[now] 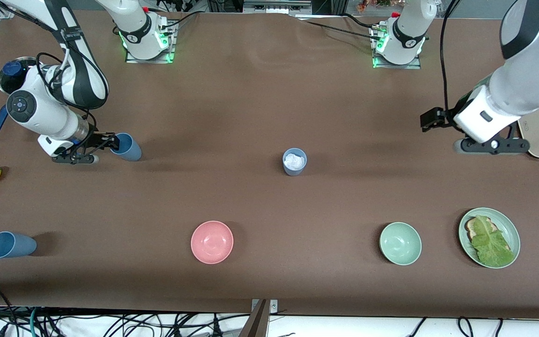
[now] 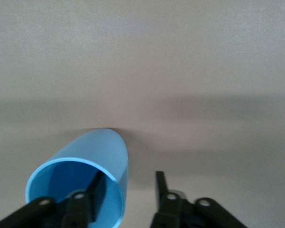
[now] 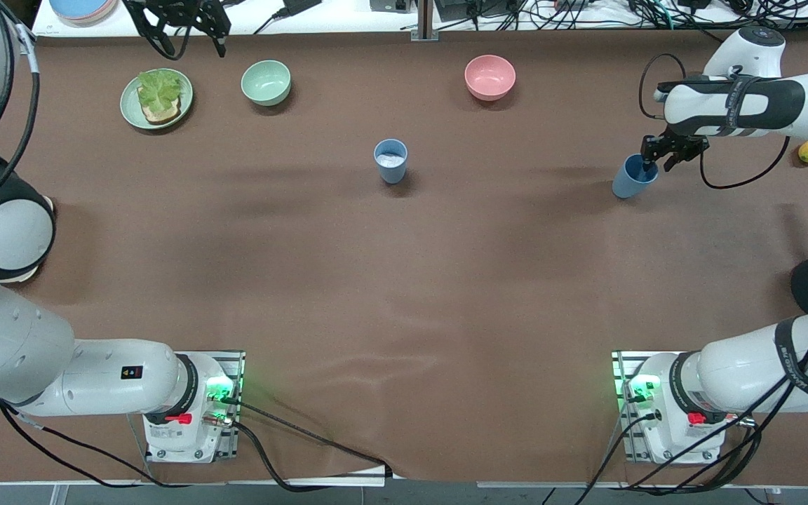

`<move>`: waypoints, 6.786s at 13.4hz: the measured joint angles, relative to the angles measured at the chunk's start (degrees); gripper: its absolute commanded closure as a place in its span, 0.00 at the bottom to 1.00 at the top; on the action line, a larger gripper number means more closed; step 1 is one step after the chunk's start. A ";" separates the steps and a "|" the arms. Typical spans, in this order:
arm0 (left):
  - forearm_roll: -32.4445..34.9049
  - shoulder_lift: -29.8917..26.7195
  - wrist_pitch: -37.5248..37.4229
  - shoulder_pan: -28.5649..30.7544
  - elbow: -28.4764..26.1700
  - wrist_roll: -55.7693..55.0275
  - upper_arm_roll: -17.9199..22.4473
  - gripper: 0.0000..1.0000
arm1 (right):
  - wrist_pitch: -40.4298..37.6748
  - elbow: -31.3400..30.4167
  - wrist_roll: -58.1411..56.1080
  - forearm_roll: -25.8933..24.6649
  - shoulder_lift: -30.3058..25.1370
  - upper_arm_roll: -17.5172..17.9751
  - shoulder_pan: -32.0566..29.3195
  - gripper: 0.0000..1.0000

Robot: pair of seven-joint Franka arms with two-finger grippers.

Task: Stack blue cups with both arms
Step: 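Set the tissue cup upright mid-table and raise the left gripper away, then grasp the empty blue cup with the right gripper and lift it, then carry the blue cup with the right gripper over the tissue cup, then lower the blue cup into the tissue cup and open the right gripper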

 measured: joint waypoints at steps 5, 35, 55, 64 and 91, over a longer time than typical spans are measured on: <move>-0.05 -6.03 7.82 0.46 -8.11 0.30 3.53 0.00 | -0.01 0.25 0.01 0.35 0.46 0.17 0.11 1.00; -0.32 -6.46 7.85 0.90 -9.10 0.78 3.80 0.00 | -29.46 34.19 36.59 5.49 0.70 6.34 25.03 1.00; -0.32 -5.62 7.85 0.93 -7.79 0.85 3.73 0.00 | -20.62 53.11 61.14 6.52 20.80 6.38 40.27 1.00; -0.32 -2.84 7.97 0.95 -5.46 0.84 3.80 0.00 | -16.64 56.08 61.15 6.52 26.07 6.37 40.67 1.00; -0.32 -2.70 7.97 2.14 -5.14 0.85 3.87 0.00 | -14.09 56.11 61.14 6.16 29.46 6.21 41.77 0.09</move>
